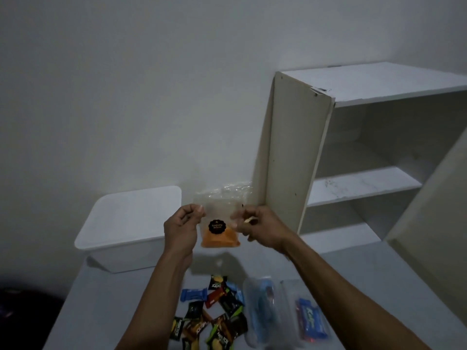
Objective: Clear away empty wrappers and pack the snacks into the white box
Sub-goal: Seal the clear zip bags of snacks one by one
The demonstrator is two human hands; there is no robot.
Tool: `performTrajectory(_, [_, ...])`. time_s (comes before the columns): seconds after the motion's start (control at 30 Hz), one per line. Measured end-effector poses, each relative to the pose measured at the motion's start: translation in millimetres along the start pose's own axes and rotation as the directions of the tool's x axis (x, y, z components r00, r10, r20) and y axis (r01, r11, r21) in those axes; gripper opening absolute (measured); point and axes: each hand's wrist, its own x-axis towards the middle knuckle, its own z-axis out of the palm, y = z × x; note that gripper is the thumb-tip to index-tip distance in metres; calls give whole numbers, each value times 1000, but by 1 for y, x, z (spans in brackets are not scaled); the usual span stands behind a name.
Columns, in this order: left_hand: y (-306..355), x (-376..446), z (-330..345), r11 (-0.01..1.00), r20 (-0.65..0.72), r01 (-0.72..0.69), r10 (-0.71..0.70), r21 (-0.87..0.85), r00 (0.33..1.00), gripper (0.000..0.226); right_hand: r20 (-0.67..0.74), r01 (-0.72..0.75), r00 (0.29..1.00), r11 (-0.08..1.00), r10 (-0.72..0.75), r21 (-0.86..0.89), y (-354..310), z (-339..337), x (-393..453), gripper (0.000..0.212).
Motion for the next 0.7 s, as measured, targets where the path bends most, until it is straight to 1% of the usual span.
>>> performTrajectory(0.03, [-7, -2, -2, 1000, -1, 14, -14, 6, 1000, 1, -63, 1, 998, 999, 1, 37, 10, 13, -2, 16])
performTrajectory(0.1, [-22, -6, -6, 998, -1, 40, -40, 38, 999, 5, -176, 0, 984, 991, 24, 133, 27, 31, -6, 12])
performTrajectory(0.17, [-37, -7, -9, 993, 16, 72, -74, 91, 997, 7, -234, -12, 971, 980, 58, 197, 41, 36, -7, 13])
performTrajectory(0.3, [-69, -3, -4, 967, 82, 106, -128, 231, 988, 1, -280, -54, 953, 975, 114, 213, 64, 27, 1, 12])
performTrajectory(0.47, [-94, 24, 31, 947, -12, 210, -213, 243, 977, 2, -362, -118, 911, 966, 198, 231, 93, 4, 35, 9])
performTrajectory(0.57, [-104, 52, 57, 942, -37, 221, -219, 254, 975, 8, -407, -127, 885, 959, 225, 254, 112, -10, 67, 8])
performTrajectory(0.7, [-125, 97, 86, 930, -86, 216, -200, 296, 976, 1, -441, -189, 850, 948, 289, 257, 140, -26, 119, 9])
